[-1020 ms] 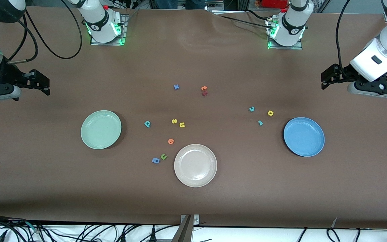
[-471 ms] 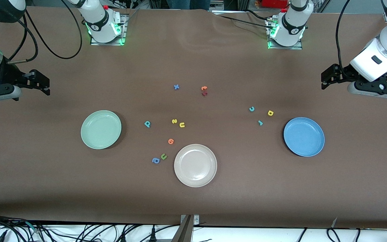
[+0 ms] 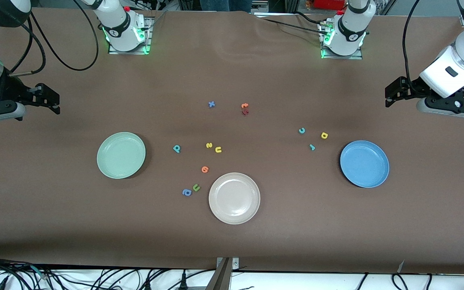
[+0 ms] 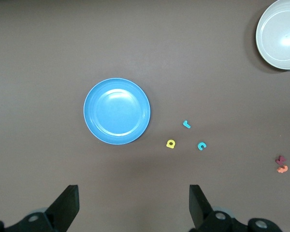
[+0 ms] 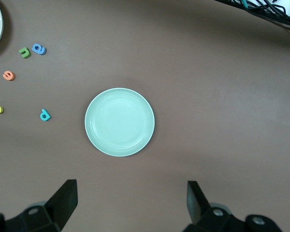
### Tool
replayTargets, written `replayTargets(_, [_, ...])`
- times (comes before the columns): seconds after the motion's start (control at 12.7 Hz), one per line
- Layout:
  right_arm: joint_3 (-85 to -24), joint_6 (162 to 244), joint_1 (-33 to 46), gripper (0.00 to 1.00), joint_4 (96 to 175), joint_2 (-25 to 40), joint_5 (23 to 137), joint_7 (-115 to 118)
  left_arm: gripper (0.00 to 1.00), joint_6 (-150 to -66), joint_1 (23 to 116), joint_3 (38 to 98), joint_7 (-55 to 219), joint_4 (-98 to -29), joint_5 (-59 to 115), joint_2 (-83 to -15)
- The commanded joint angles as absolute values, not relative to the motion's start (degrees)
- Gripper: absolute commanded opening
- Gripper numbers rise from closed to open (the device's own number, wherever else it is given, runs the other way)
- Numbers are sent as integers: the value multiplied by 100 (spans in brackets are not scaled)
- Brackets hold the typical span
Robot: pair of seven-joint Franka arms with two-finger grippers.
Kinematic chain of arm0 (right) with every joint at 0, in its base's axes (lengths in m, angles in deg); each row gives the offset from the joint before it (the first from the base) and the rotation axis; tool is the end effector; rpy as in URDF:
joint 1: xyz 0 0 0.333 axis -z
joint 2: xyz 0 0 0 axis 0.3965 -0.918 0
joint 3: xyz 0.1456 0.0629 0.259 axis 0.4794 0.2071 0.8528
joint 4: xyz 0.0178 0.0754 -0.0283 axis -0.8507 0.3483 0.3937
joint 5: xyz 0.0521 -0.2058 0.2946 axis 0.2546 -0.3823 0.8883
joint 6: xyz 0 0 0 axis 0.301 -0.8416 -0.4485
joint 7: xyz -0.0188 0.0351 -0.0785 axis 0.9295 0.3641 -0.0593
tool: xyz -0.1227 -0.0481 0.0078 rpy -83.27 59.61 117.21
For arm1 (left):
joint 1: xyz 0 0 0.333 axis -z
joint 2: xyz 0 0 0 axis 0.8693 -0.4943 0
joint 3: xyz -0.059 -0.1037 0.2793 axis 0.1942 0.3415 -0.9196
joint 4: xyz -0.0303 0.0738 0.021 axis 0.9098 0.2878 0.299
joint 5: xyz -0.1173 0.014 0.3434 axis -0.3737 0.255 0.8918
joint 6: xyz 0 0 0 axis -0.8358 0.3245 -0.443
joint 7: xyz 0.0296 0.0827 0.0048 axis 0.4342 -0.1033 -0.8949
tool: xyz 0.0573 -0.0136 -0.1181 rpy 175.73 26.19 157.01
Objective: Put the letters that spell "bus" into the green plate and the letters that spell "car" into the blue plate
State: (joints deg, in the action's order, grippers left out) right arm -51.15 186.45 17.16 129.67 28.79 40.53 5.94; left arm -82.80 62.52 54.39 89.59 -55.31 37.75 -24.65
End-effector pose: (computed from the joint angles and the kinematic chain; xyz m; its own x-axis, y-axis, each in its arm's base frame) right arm 0.5516 0.0327 0.5543 0.9695 0.2399 0.0510 0.2367 -0.9696 0.0622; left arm 0.5302 -0.0624 0.5639 0.9896 -0.1424 -0.0175 -0.1426 -0.9897 -0.0119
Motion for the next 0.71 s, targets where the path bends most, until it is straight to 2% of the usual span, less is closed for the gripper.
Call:
replayTargets(0.0, [-5095,18491,1703,100,12762,2788,3969,633,100,-8177,6249,5439,8929,-5420,3692,-2497])
replayTargets(0.63, [-5095,18491,1703,100,12762,2788,3969,624,100,-8177,6249,5439,8938,-5420,3736,-2497])
